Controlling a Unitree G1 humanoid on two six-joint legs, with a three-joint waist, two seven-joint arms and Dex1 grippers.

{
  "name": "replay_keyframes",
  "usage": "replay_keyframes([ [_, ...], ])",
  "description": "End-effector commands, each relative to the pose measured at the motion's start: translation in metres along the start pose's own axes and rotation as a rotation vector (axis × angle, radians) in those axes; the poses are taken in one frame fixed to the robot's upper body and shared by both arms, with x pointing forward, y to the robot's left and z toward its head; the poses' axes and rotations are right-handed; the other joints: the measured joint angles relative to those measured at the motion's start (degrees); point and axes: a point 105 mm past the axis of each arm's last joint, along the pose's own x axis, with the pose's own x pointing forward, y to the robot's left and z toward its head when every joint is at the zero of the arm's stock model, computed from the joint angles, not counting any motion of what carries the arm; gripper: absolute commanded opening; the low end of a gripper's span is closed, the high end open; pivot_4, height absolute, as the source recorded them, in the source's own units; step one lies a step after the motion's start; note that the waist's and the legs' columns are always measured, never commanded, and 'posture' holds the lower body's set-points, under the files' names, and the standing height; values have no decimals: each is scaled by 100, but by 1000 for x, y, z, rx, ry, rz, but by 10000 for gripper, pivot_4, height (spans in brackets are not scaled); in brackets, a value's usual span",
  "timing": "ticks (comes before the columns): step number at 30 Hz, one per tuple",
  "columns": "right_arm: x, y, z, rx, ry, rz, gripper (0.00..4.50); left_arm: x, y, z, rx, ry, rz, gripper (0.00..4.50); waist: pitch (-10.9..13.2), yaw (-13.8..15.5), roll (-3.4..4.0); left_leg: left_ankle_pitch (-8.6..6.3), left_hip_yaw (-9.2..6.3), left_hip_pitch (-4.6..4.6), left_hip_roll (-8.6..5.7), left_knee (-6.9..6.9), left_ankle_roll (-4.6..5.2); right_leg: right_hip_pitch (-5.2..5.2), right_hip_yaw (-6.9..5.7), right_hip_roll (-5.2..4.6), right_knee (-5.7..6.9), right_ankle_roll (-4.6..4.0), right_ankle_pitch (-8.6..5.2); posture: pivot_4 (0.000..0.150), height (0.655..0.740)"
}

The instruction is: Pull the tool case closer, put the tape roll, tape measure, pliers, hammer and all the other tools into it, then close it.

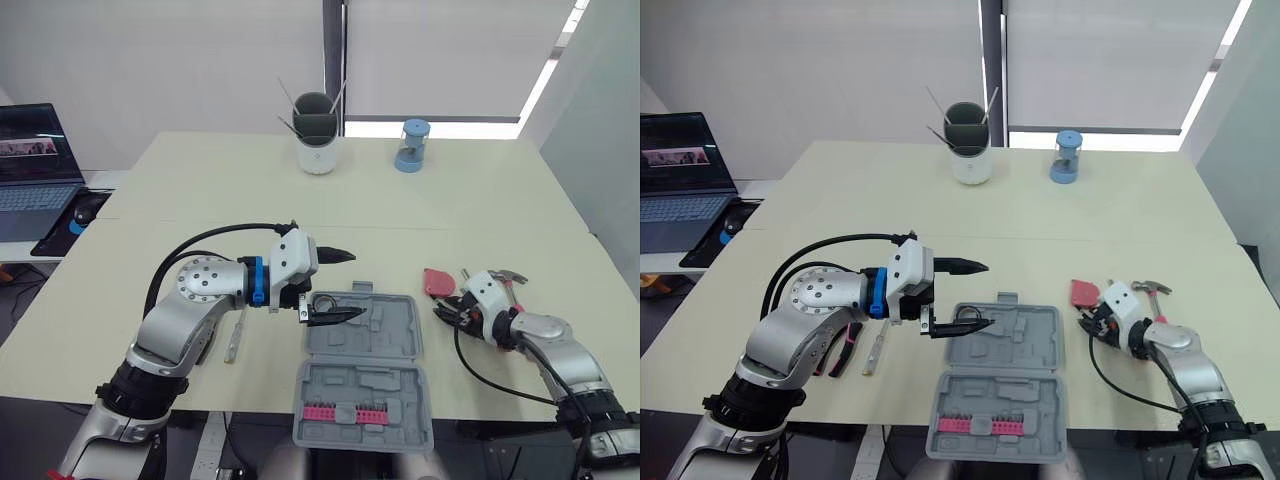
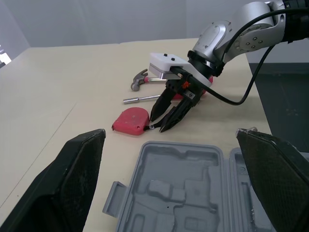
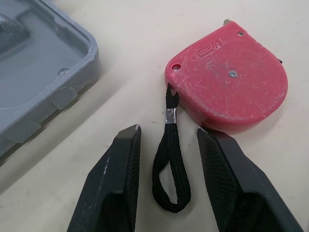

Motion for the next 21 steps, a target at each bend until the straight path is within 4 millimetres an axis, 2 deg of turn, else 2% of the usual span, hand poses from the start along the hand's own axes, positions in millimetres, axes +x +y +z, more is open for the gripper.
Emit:
replay_keyframes([
  [1,1,2,11,-9,-28,3,19830,2,-1,10,47,-21,-7,45000,0,-3,0,0,0,0,0,0,0,0,0,0,0,0,0,1500,7400],
  [9,0,9,17,15,-38,9,19830,2,-2,11,50,-20,-11,45000,0,-2,0,0,-6,-3,-1,0,0,0,1,-1,0,0,0,1500,7400],
  [18,4,7,16,52,-35,-17,19830,4,1,13,59,-17,-16,45000,0,-1,0,0,-6,-3,-2,0,0,0,0,-1,0,0,0,1500,7400],
  [21,4,3,15,67,-35,-42,14200,5,0,13,59,-18,-19,45000,0,-5,0,0,-5,-2,-1,0,0,0,0,0,0,0,0,1500,7400],
])
